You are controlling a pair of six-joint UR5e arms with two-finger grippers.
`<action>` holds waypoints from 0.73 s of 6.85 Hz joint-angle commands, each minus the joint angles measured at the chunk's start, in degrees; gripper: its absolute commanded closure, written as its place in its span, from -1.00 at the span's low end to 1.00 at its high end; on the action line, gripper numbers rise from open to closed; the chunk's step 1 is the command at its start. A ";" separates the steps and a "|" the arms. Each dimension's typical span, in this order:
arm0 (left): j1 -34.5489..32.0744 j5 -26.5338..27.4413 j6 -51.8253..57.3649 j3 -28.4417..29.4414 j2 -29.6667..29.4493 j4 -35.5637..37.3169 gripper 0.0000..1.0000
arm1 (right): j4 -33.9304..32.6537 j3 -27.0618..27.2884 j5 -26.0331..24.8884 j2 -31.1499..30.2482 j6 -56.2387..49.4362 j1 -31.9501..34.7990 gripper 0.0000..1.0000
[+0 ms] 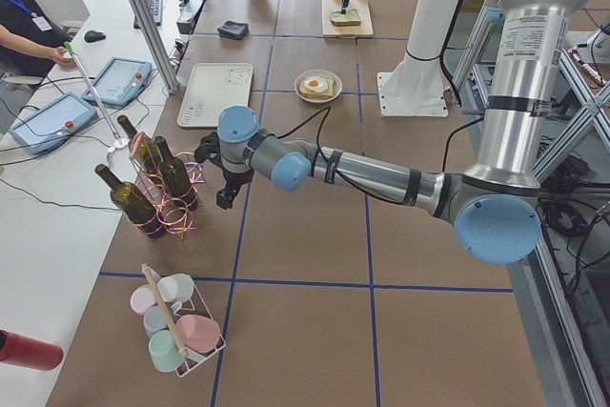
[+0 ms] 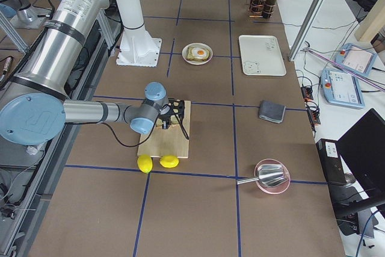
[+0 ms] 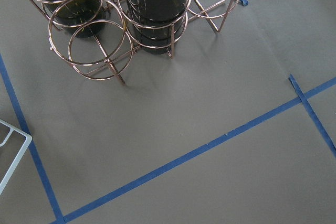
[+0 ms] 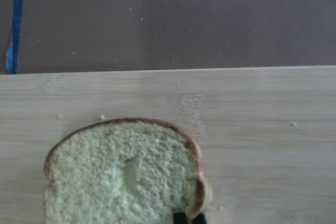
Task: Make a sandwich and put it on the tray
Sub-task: 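Grasp the bread slice edge with the right gripper and lift it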
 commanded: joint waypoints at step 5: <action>5.16 0.31 -16.97 -0.49 -0.26 -9.09 -1.00 | 0.53 7.04 10.00 0.61 0.06 6.19 1.00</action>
